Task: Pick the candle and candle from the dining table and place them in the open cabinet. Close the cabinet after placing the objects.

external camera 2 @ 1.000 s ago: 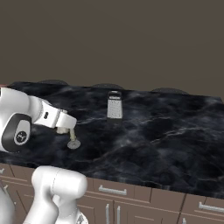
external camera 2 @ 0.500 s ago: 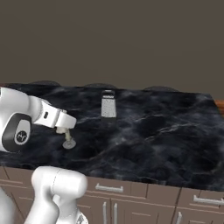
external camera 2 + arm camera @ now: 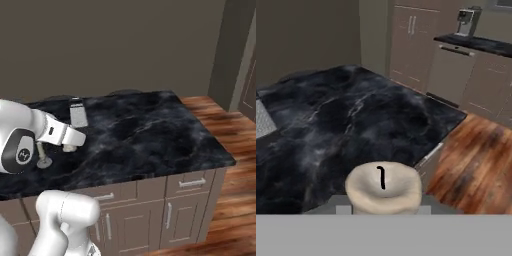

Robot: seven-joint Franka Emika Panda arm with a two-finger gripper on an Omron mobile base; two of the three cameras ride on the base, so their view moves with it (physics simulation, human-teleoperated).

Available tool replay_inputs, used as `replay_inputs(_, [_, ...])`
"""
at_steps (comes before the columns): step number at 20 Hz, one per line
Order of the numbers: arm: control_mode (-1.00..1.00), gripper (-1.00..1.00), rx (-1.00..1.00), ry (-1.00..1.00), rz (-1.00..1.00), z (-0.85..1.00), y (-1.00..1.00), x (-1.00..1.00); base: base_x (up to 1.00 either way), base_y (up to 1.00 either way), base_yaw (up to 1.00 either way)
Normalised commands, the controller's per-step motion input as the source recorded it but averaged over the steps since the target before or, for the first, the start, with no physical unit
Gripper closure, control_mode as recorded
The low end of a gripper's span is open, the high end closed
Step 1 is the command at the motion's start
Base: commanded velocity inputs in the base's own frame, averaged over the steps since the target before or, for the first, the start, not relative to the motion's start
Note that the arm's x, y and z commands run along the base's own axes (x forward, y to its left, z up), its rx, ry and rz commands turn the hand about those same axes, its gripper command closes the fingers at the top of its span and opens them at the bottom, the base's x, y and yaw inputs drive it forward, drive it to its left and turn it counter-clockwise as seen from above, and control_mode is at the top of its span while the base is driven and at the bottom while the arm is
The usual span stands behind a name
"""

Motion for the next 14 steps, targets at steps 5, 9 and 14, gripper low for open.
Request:
replay_inputs(5, [1.00, 1.00, 0.00, 0.00, 0.00, 0.00, 0.00, 0.00, -0.28, 0.00, -0.66])
replay_inputs(9, [1.00, 1.00, 0.00, 0.00, 0.00, 0.00, 0.00, 0.00, -0.14, 0.00, -0.73])
replay_inputs(14, [1.00, 1.00, 0.00, 0.00, 0.00, 0.00, 0.00, 0.00, -0.07, 0.00, -0.79])
